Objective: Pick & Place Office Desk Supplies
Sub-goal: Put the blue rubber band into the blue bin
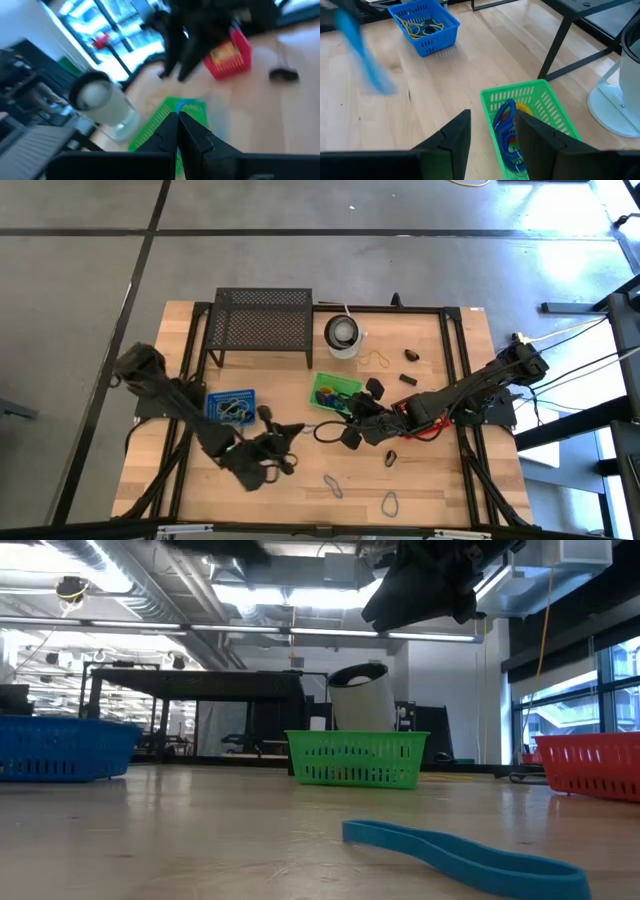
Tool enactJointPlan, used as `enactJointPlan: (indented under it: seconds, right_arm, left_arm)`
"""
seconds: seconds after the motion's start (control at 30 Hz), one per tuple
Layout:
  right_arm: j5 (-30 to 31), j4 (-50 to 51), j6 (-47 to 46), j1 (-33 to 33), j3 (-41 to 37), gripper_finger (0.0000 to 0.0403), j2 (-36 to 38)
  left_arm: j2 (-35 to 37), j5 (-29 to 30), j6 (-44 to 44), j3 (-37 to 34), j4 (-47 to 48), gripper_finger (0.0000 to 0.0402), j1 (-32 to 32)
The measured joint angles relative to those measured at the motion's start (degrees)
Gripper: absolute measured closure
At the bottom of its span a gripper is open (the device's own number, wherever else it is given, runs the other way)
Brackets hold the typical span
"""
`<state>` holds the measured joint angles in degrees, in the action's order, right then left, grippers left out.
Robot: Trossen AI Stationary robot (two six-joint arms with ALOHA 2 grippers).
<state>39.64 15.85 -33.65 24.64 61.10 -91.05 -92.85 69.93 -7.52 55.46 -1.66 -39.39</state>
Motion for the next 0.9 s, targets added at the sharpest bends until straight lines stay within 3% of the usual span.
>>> enactJointPlan:
  seconds: [0.2, 0.57, 0.73, 0.9]
  right_arm:
    - [0.0, -2.0, 0.0, 0.4, 0.0, 0.0253, 0.0]
    - [-6.2, -4.8, 3.6, 2.9, 3.0, 0.0253, 0.1]
    - [-6.2, -4.7, 5.9, 4.9, 3.4, 0.0252, 0.1]
    - [-6.2, -4.7, 7.3, 5.6, 3.4, 0.0252, 0.1]
  left_arm:
    - [5.4, 1.6, 1.3, 0.0, -6.8, 0.0398, -2.3]
    - [6.8, -7.4, 1.3, 0.1, -14.8, 0.0398, -3.0]
    - [6.8, -7.6, -0.5, 0.1, -9.4, 0.0398, -3.0]
    - [6.8, -8.5, -13.1, 0.2, 5.2, 0.0398, -3.3]
